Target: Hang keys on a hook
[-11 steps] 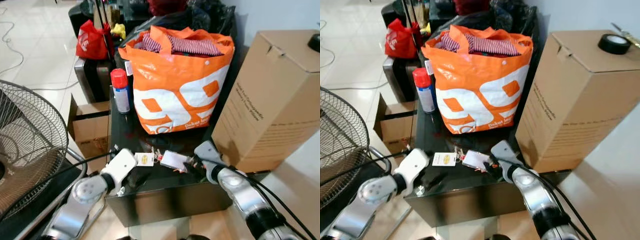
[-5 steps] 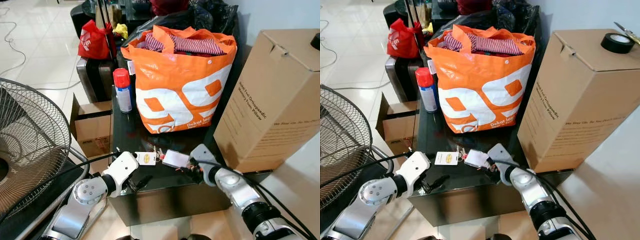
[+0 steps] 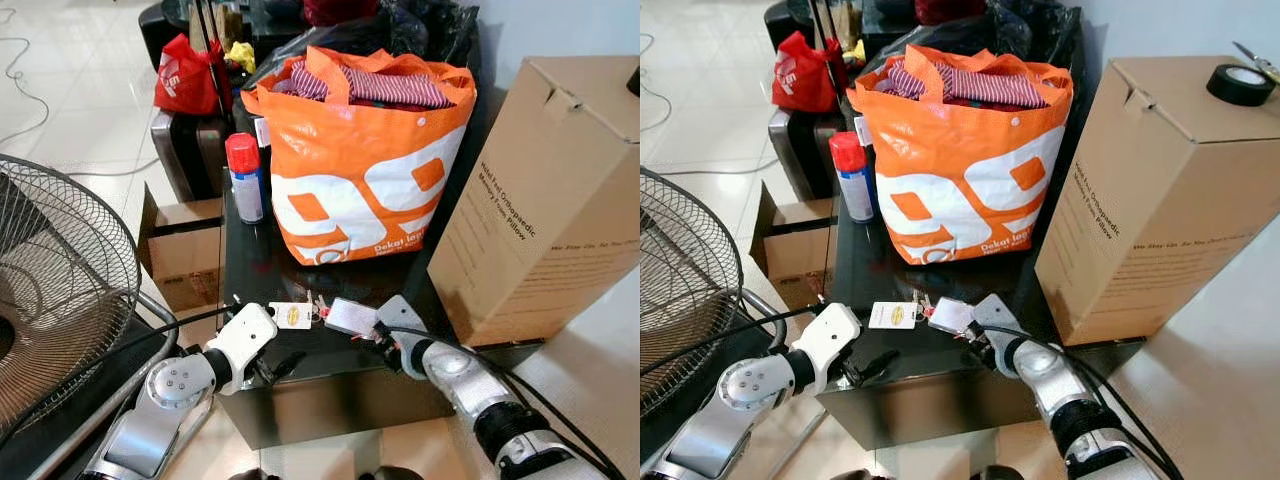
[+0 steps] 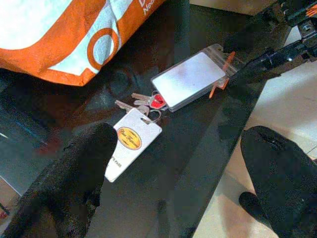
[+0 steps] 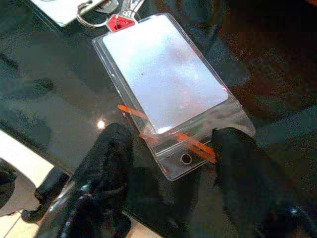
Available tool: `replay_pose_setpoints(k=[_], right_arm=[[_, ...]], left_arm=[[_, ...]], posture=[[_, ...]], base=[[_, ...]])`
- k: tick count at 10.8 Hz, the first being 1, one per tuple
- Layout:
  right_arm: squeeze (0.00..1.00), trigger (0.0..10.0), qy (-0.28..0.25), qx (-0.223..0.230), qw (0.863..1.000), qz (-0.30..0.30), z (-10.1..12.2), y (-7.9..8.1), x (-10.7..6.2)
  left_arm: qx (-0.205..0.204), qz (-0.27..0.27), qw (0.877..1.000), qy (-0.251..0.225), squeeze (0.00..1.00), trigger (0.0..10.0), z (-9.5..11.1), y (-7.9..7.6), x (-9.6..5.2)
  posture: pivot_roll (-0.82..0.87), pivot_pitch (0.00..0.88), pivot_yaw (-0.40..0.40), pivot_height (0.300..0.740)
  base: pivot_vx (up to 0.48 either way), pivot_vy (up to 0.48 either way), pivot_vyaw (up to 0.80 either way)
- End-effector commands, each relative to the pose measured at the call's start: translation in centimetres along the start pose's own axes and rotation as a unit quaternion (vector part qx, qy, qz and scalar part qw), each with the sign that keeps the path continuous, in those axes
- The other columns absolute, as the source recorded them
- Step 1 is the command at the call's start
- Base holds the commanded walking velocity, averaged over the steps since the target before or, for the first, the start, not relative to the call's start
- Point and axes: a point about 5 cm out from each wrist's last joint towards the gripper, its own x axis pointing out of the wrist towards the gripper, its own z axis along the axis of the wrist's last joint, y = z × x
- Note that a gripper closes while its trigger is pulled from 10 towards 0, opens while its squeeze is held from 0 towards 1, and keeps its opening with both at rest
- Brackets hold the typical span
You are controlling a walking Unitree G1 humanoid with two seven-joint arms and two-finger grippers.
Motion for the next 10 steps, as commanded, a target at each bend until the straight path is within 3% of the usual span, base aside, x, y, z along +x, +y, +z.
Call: replay_pose_setpoints(k=[1, 3, 6, 10], right_arm=[[0.00, 0.0, -0.001, 0.009, 1.000, -0.008, 0.3, -0.5, 0.0], [0.00, 0.0, 0.010, 0.065, 0.998, -0.010, -0.2, -0.2, 0.2], [0.00, 0.0, 0.008, 0.049, 0.999, -0.010, -0.1, -0.1, 0.3], [0.00, 0.0, -0.039, 0.072, 0.996, -0.039, 1.1, -1.0, 0.1]], left_arm=[[0.002, 0.003, 1.000, 0.002, 0.00, 10.0, 0.1, 0.2, -0.1], [0.001, 0.005, 1.000, 0.002, 0.00, 10.0, 0.1, 0.2, -0.1], [0.001, 0.008, 1.000, 0.000, 0.00, 10.0, 0.1, 0.3, 0.0], [0.002, 0.010, 1.000, -0.004, 0.00, 10.0, 0.3, 0.3, 0.2]], posture=[[-0.13, 0.075, 0.001, 0.740], [-0.13, 0.077, 0.000, 0.740], [-0.13, 0.076, 0.002, 0.740], [-0.13, 0.072, 0.004, 0.740]], base=[[0.000, 0.000, 0.00], [0.000, 0.000, 0.00], [0.000, 0.000, 0.00], [0.000, 0.000, 0.00]])
